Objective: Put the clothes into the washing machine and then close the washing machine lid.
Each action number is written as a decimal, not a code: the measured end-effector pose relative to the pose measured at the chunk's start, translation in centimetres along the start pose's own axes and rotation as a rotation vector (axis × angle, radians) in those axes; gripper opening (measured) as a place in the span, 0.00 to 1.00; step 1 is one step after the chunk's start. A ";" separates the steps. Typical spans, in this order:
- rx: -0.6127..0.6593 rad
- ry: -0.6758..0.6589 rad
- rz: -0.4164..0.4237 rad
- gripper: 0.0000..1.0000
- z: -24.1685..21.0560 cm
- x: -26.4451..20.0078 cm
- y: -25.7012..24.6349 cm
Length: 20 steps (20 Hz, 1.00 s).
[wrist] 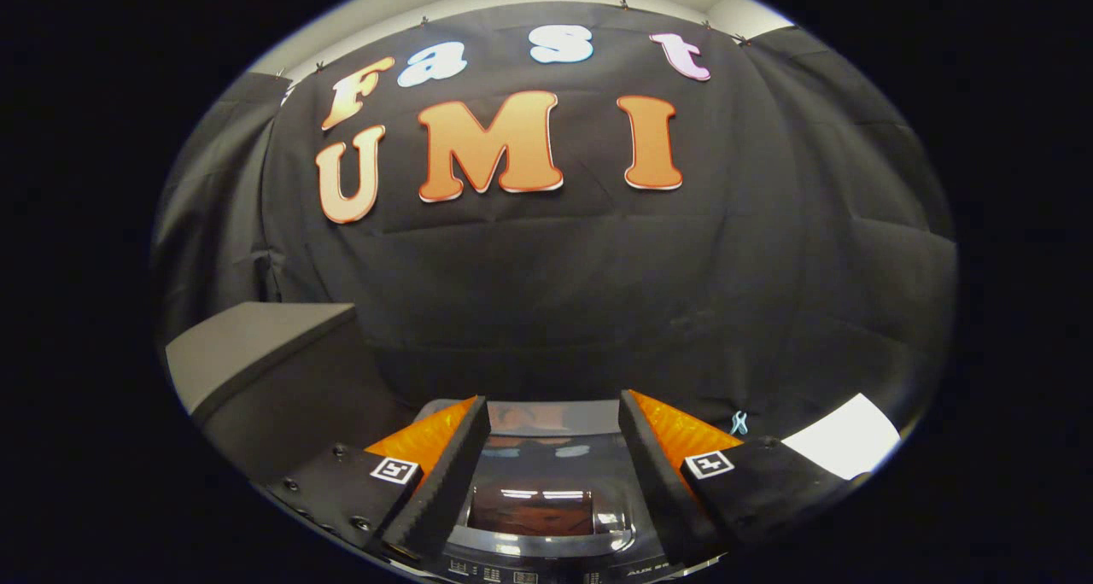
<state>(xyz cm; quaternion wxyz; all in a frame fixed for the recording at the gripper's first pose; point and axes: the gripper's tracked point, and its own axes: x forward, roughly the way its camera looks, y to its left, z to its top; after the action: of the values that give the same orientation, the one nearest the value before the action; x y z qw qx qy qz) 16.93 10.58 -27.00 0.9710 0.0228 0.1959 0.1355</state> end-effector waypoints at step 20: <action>-0.030 -0.215 0.040 0.97 16.4 -13.6 -4.1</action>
<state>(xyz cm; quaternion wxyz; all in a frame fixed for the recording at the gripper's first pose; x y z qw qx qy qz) 12.28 3.09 -7.22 0.9837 0.0264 0.0881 0.1543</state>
